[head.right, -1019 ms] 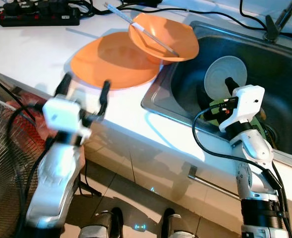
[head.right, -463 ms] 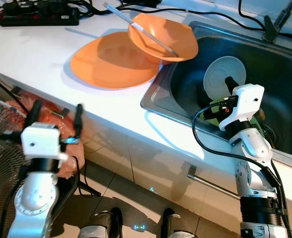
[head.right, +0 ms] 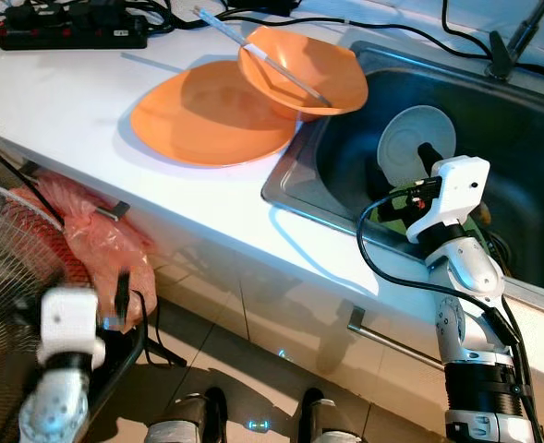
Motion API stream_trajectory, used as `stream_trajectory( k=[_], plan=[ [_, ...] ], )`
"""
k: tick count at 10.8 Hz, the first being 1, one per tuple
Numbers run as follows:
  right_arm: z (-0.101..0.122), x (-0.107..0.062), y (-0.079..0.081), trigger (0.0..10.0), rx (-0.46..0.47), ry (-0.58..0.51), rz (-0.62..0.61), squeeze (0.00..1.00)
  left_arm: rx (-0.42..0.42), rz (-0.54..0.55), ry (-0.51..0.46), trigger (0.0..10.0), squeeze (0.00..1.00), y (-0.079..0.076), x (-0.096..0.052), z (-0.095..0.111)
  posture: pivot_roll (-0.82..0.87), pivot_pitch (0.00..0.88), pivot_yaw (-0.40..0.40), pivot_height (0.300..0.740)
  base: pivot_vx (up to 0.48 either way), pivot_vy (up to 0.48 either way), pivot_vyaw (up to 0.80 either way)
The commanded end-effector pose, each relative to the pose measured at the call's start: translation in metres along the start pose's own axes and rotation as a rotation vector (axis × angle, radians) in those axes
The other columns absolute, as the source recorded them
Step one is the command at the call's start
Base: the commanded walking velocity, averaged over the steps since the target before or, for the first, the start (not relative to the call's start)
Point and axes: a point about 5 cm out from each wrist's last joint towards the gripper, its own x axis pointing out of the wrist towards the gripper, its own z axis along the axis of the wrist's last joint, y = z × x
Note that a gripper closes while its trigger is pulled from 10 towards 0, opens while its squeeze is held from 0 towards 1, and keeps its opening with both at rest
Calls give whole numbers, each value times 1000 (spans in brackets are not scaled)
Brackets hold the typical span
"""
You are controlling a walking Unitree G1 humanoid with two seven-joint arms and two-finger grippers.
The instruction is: Kitchen organization
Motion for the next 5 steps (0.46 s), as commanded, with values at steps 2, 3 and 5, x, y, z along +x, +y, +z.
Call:
stream_trajectory(
  k=[2, 3, 5],
  plan=[
    [-12, -4, 1, 10000, 13, 38, -12, 0, -39, -32, 132, 10000, 0, -8, -3, -32, 61, 217, 4, 740, 0, 0, 0],
    [-12, -4, 0, 10000, 9, 40, -15, 0, -44, -50, 159, 10000, 0, -13, 0, -40, 61, 217, 4, 740, 0, 0, 0],
    [-14, -3, -1, 10000, -3, 53, -29, 0, -50, -119, 248, 10000, 0, -27, 5, -65, 54, 221, -4, 740, 0, 0, 0]
  ],
)
